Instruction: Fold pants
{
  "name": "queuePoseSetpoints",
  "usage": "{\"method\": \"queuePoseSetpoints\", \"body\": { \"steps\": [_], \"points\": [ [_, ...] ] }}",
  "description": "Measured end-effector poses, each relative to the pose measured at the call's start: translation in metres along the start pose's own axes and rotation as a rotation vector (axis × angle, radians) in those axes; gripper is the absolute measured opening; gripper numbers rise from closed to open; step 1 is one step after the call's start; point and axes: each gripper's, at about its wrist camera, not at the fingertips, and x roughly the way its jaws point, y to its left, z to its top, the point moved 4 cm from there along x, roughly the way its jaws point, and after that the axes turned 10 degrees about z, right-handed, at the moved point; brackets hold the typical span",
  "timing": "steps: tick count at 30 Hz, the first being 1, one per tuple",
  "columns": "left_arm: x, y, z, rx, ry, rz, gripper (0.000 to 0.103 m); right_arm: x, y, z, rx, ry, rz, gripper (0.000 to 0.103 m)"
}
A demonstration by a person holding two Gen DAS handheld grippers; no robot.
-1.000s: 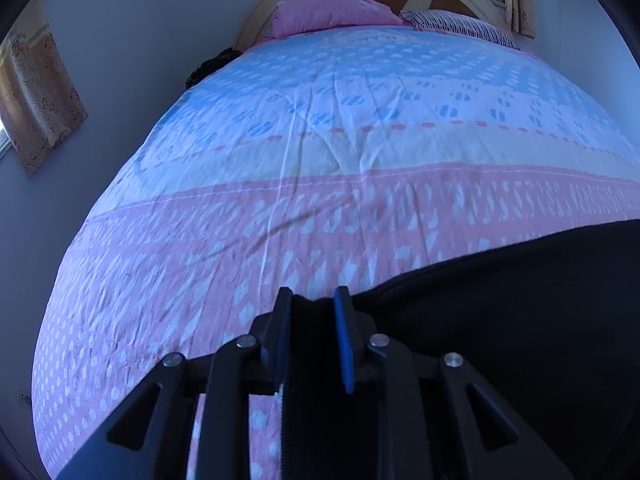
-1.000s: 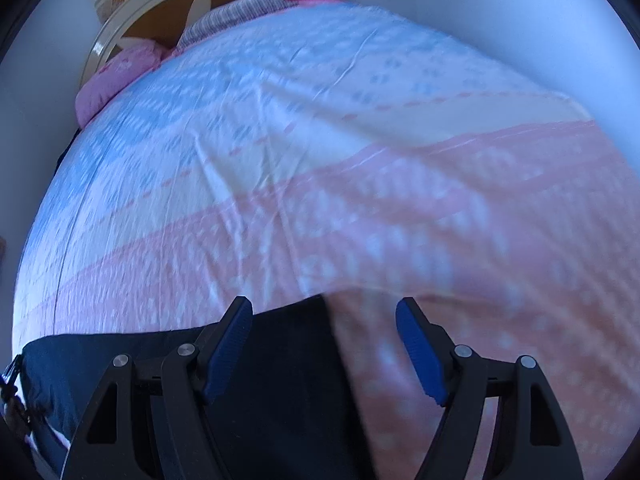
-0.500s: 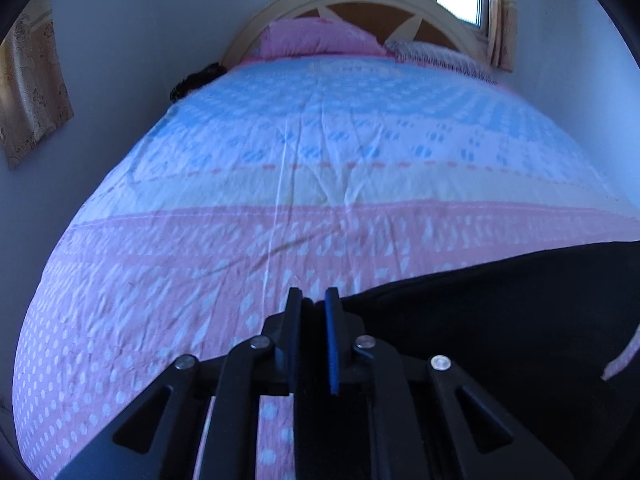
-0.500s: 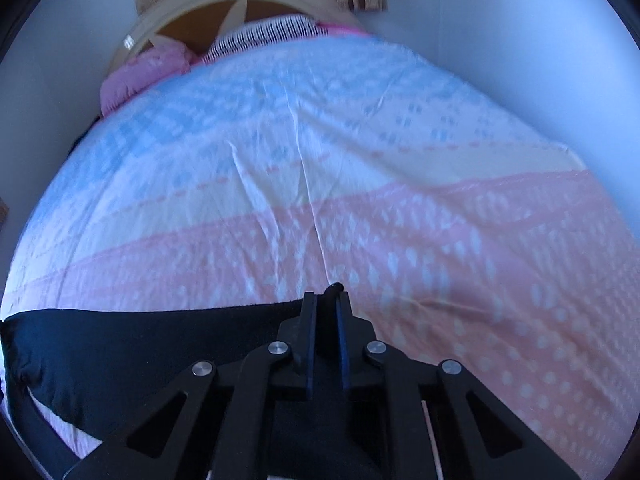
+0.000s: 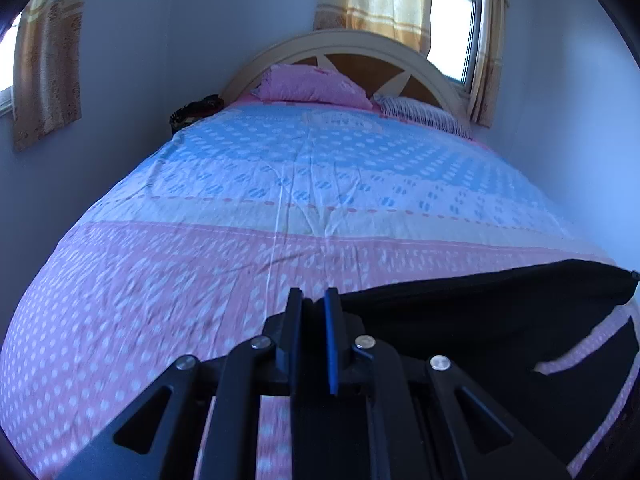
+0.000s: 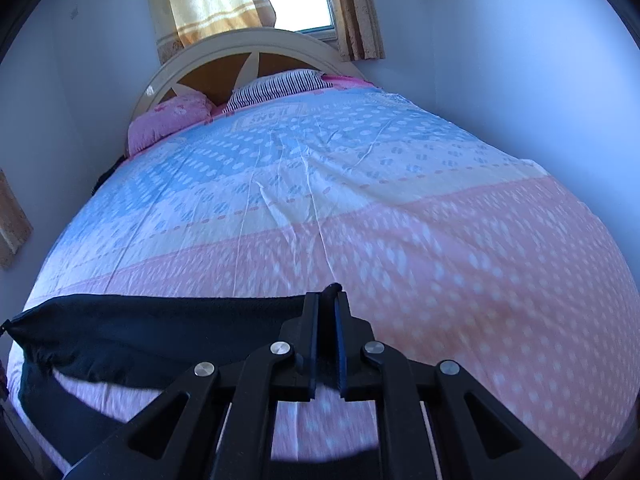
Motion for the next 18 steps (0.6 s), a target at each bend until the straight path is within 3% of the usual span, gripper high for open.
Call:
{"method": "queuePoseSetpoints", "body": {
  "steps": [8, 15, 17, 18],
  "points": [
    [-0.03, 0.011, -0.047, -0.021, 0.0, -0.055, 0.011, -0.039, -0.016, -0.054, 0.036, 0.01, 0.009, 0.006],
    [-0.023, 0.016, -0.096, -0.044, 0.054, -0.068, 0.011, -0.034, -0.028, -0.1, 0.031, 0.107, -0.046, 0.007],
    [-0.023, 0.017, -0.1, -0.056, 0.048, -0.075, 0.011, -0.044, -0.028, -0.1, 0.019, 0.089, -0.099, 0.012],
    [-0.025, 0.017, -0.1, -0.063, 0.044, -0.079, 0.011, -0.051, -0.025, -0.098, 0.005, 0.076, -0.125, 0.023]
  ]
}}
